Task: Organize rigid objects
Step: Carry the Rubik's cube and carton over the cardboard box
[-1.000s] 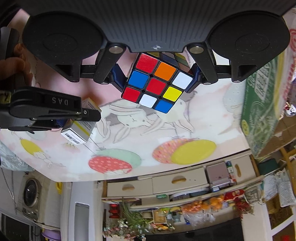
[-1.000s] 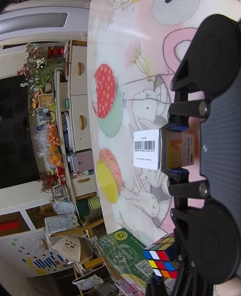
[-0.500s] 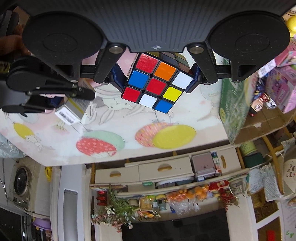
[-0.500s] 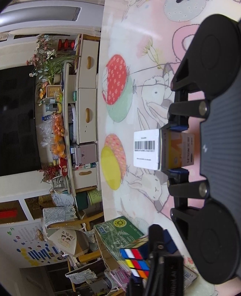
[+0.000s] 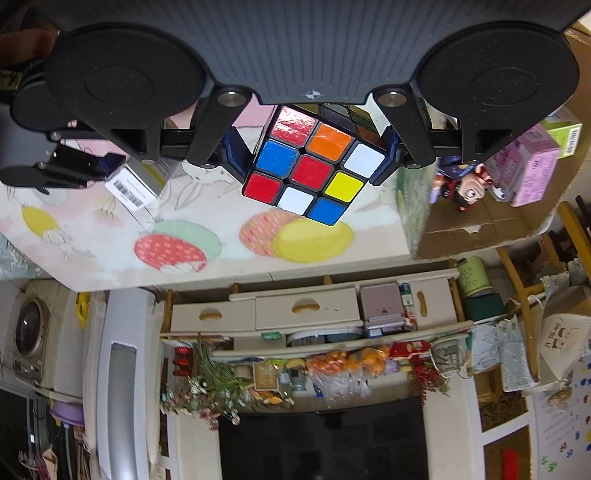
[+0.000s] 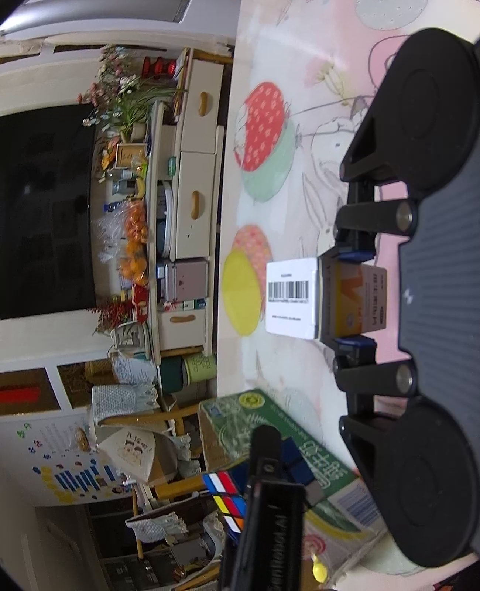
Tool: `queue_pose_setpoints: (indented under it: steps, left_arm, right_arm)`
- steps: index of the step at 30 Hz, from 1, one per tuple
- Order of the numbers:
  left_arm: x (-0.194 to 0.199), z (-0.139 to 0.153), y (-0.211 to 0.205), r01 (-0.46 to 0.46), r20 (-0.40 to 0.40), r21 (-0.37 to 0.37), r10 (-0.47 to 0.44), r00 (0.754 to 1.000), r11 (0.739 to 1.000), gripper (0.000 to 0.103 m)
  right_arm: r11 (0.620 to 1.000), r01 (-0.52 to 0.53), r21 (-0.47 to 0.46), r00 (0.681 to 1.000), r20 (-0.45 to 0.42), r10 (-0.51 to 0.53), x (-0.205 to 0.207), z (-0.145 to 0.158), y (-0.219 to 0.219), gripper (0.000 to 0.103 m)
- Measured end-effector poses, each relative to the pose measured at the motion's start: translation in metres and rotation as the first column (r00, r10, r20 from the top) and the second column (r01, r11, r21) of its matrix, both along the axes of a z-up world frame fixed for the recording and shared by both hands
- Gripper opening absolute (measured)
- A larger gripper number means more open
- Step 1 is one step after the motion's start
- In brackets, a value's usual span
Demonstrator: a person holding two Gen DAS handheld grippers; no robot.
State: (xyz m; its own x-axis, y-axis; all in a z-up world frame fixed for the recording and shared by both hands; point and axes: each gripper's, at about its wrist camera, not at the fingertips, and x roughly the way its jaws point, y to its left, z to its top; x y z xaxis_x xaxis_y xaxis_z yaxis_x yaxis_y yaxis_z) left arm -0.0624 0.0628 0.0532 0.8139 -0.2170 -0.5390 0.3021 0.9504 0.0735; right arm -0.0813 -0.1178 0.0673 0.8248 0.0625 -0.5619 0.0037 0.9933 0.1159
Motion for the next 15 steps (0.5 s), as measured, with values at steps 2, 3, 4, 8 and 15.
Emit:
queue_pose_setpoints:
  steps: [2,3,4,8,15]
  left_arm:
    - [0.002,0.001,0.0,-0.01,0.006,-0.007,0.01,1.0,1.0,0.084]
    - [0.003,0.001,0.001,-0.014,0.009,-0.011,0.015,1.0,1.0,0.084]
    - [0.002,0.002,0.001,-0.019,0.013,-0.013,0.019,1.0,1.0,0.084]
    - [0.002,0.005,0.005,-0.034,0.025,-0.028,0.034,0.999,0.999,0.084]
    - [-0.003,0.009,0.012,-0.059,0.036,-0.049,0.061,0.998,0.997,0.084]
  right_arm:
    - [1.0,-0.009,-0.003,1.0,0.002,0.009,0.0,0.002,0.004,0.034]
    - [1.0,-0.014,-0.004,1.0,0.004,0.014,0.0,0.003,0.007,0.034]
    - [1.0,-0.019,-0.006,1.0,0.005,0.019,0.001,0.004,0.009,0.034]
    - [0.999,-0.04,-0.014,0.999,0.015,0.04,0.001,0.009,0.019,0.034]
    - [0.998,-0.067,-0.02,0.997,0.042,0.068,0.003,0.021,0.031,0.034]
